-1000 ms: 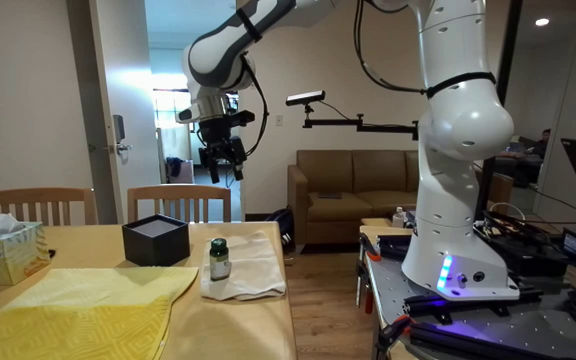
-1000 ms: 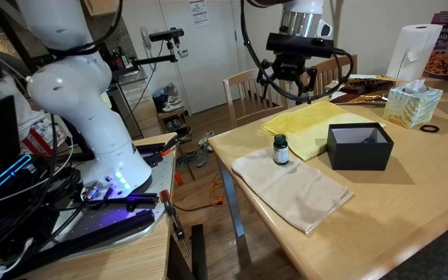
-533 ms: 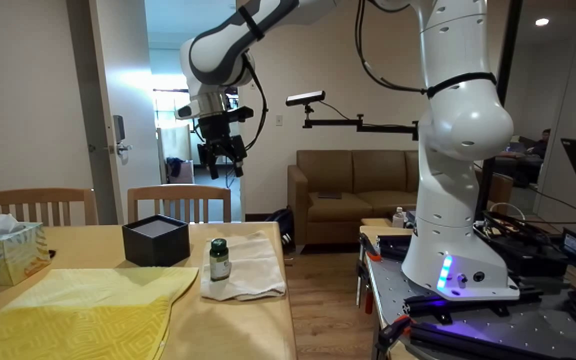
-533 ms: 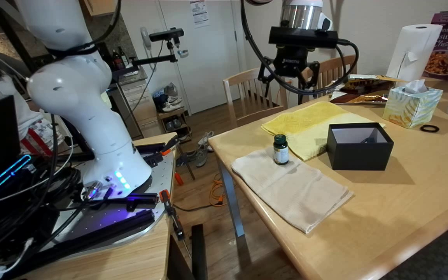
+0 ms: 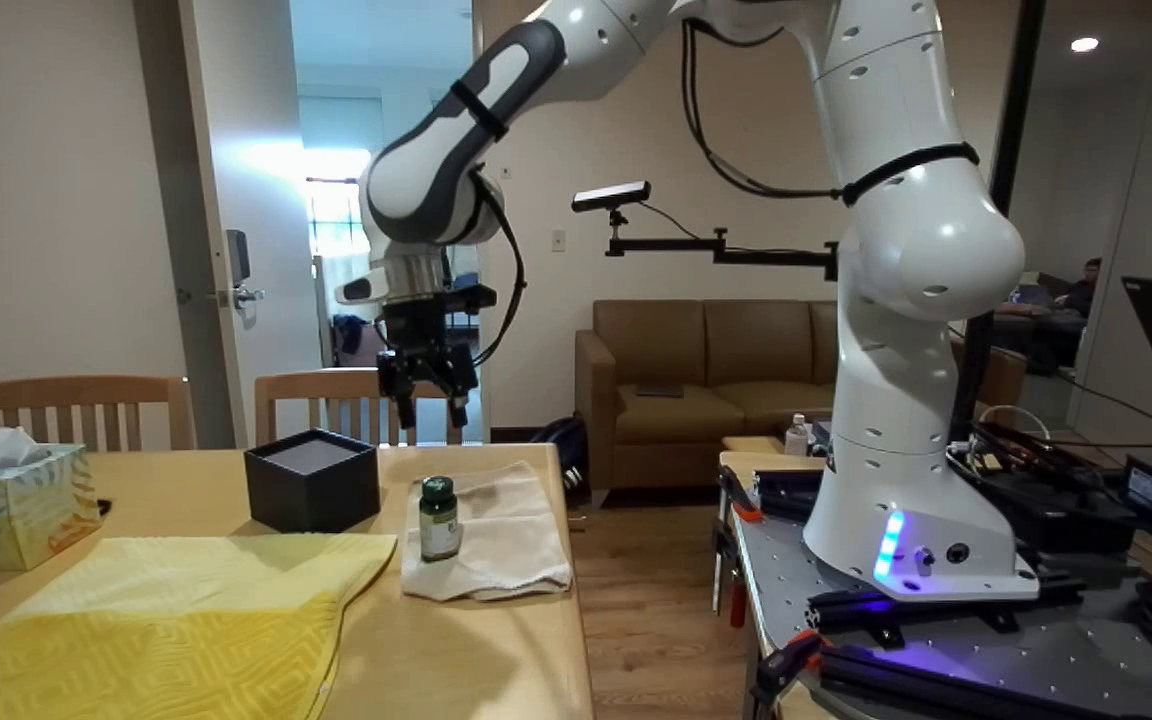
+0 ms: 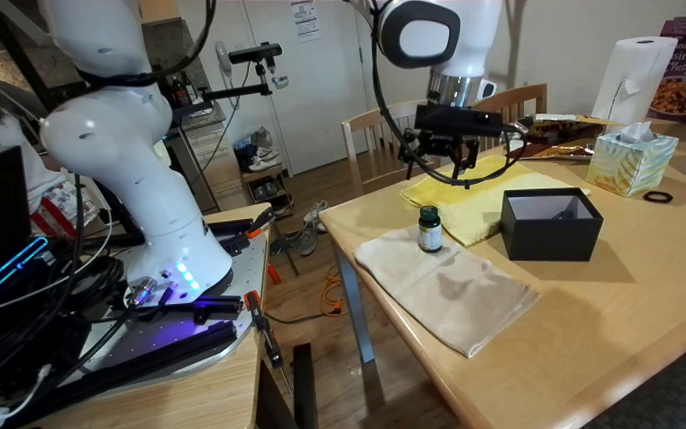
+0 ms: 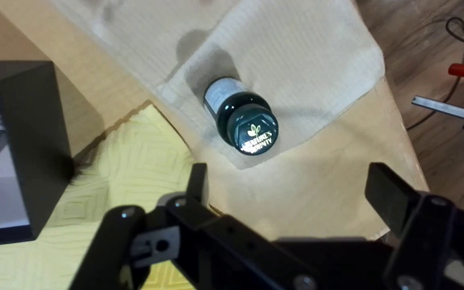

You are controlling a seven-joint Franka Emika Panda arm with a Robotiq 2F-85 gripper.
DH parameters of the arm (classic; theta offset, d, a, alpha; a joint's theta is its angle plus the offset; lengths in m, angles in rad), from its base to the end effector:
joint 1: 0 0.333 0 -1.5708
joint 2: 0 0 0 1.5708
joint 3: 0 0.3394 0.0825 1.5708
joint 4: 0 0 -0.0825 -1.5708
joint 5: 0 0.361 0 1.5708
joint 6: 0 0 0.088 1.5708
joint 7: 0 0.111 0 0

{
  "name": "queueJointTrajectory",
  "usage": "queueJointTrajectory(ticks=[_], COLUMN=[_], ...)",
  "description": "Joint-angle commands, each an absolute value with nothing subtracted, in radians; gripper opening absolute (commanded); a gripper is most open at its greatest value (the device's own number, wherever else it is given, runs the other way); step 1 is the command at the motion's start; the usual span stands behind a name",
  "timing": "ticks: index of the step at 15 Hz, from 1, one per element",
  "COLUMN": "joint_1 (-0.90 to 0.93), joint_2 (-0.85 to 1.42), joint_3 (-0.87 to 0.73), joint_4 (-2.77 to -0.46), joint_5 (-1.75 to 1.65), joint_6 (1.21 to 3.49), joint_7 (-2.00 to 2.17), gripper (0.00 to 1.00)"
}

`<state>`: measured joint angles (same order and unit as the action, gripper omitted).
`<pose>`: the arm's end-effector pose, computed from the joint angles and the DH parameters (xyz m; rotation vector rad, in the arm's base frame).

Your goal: Pick the bottle and put it in the box, then pick the box and put it on the cloth

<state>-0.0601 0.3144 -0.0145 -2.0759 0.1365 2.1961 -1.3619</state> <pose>0.5542 -0.0359 0.2971 -2.4275 -1.6551 0.1199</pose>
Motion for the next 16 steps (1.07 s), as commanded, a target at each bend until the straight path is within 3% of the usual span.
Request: queueJointTrajectory(ticks=[1,10,16], joint_1=[-0.115,-0.103,-0.097], joint_2=[0.396,0.489,0.411], joint_3=[0.039,0.046,0.044], joint_4=[-2.076,-2.032,-2.084], joint_5=[0.235,0.195,0.145], joint_6=[2.213,2.229,2.232], joint_7=[-1.413,-1.298,-1.229], gripper=[1.0,1.0,1.0])
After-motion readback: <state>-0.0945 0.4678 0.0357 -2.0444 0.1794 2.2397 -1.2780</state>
